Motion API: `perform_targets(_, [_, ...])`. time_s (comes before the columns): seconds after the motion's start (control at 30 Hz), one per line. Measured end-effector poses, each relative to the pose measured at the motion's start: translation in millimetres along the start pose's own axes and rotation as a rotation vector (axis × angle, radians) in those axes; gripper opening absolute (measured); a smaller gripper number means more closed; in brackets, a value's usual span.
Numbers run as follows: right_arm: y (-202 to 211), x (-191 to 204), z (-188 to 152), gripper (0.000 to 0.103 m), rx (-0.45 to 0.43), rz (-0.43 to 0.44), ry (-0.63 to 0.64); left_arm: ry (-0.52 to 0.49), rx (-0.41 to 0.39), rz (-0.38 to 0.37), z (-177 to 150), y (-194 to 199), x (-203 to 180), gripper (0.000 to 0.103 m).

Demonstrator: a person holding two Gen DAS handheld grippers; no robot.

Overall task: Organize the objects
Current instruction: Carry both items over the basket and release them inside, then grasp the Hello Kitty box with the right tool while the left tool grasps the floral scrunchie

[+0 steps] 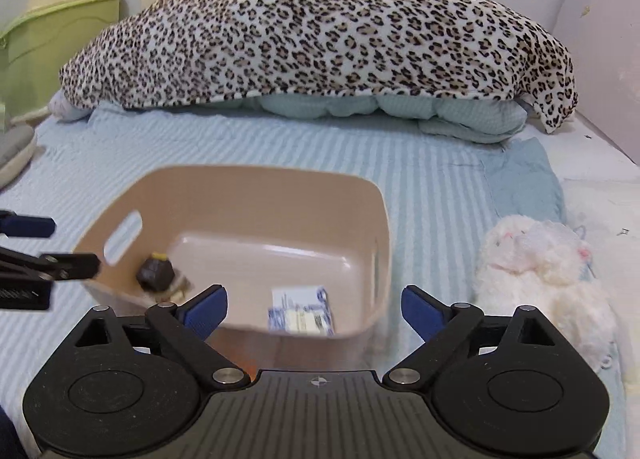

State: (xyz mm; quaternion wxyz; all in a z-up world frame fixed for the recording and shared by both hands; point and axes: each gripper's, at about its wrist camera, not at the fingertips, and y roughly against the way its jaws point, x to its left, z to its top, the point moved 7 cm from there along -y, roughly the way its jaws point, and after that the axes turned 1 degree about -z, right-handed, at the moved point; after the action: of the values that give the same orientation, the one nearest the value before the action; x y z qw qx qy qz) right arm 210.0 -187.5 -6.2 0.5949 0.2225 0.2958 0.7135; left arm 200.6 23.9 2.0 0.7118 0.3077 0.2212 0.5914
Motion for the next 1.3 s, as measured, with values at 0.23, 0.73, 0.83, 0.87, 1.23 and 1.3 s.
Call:
perform_targets(0.23, [-3.0, -12.5, -37.3, 0.096, 0.079, -0.031, -0.010, -0.025, 0.060, -0.021, -33.5, 2.2, -0.2, 0.082])
perform_targets(0.73, [-46.1, -25.3, -126.4, 0.096, 0.280, -0.015, -0.116, 0.102, 0.196, -0.117, -90.9, -32.0, -15.6, 0.082])
perform_targets(0.83, [-52.9, -19.9, -128.3, 0.096, 0.281, -0.007, -0.099, 0.124, 0.203, -0.146, -91.3, -38.2, -23.9, 0.082])
perform_targets(0.87, [-55.8, -16.7, -129.1, 0.096, 0.279, -0.004, -0.092, 0.126, 0.204, -0.156, -90.4, -40.4, -26.9, 0.082])
perform_targets(1.23, [-79.9, 6.6, -120.8, 0.096, 0.237, 0.027, -0.070, 0.124, 0.176, -0.194, -74.4, -68.3, -51.1, 0.081])
perform_targets(1.3, [-84.2, 8.7, -119.2, 0.091, 0.224, 0.025, -0.061, 0.109, 0.178, -0.190, -74.1, -72.9, -53.6, 0.073])
